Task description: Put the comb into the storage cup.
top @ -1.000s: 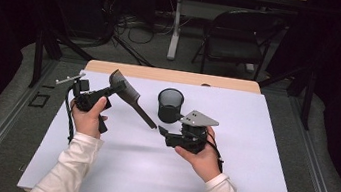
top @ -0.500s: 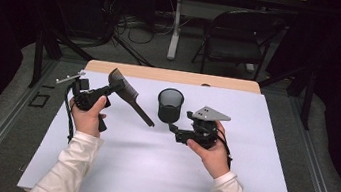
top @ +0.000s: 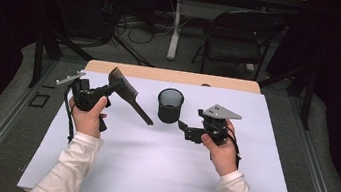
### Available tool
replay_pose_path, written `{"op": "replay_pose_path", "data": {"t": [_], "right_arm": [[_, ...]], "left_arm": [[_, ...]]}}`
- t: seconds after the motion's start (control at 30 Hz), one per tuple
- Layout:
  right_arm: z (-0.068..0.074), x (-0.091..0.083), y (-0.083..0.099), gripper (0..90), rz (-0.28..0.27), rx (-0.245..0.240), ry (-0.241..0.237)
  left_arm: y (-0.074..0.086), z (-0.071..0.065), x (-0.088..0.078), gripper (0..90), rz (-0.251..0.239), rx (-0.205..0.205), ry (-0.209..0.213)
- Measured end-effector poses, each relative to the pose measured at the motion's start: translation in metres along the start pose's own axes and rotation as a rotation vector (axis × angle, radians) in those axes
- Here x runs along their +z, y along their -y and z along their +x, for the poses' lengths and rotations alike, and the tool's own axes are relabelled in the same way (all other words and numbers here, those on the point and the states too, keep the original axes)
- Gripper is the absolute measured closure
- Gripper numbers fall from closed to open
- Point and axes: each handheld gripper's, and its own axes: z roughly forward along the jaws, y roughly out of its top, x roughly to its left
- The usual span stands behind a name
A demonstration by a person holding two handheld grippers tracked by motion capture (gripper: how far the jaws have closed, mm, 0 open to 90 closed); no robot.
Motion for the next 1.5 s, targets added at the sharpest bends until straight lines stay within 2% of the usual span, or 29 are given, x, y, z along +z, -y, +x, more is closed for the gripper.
{"op": "replay_pose_path", "data": {"t": [0.1, 0.17, 0.33, 0.53, 0.7, 0.77, 1.0, 1.17, 1.33, 1.5], "right_arm": [[-0.002, 0.000, 0.001, 13.9, 0.000, 0.002, 0.011], [-0.004, 0.000, 0.001, 10.6, 0.007, 0.004, -0.005], [-0.006, 0.001, 0.004, 3.8, 0.036, -0.020, 0.000], [-0.009, -0.001, 0.005, 0.0, 0.037, -0.025, 0.033], [-0.013, -0.001, 0.006, 0.0, 0.029, -0.017, 0.058], [-0.013, -0.002, 0.006, 0.0, 0.030, -0.005, 0.056], [-0.016, -0.001, 0.007, 0.0, 0.041, -0.002, 0.067], [-0.018, -0.002, 0.007, 0.0, 0.038, 0.001, 0.062], [-0.020, -0.005, 0.006, 0.3, 0.023, 0.019, 0.047], [-0.024, -0.006, 0.006, 0.5, 0.020, 0.021, 0.064]], "left_arm": [[0.000, -0.002, 0.000, 84.1, -0.008, 0.014, -0.003], [0.000, -0.003, -0.001, 84.1, -0.009, 0.025, -0.002], [0.001, -0.006, -0.001, 84.1, -0.016, 0.041, 0.003], [0.002, -0.012, 0.001, 84.1, -0.019, 0.071, 0.005], [0.002, -0.014, 0.001, 84.1, -0.020, 0.093, 0.006], [0.002, -0.016, 0.001, 84.1, -0.022, 0.100, 0.003], [0.003, -0.020, 0.001, 84.1, -0.022, 0.134, 0.017], [0.004, -0.026, 0.002, 84.1, -0.017, 0.159, 0.010], [0.004, -0.032, 0.009, 84.1, -0.001, 0.180, 0.011], [0.003, -0.039, 0.015, 84.1, 0.011, 0.190, 0.013]]}}
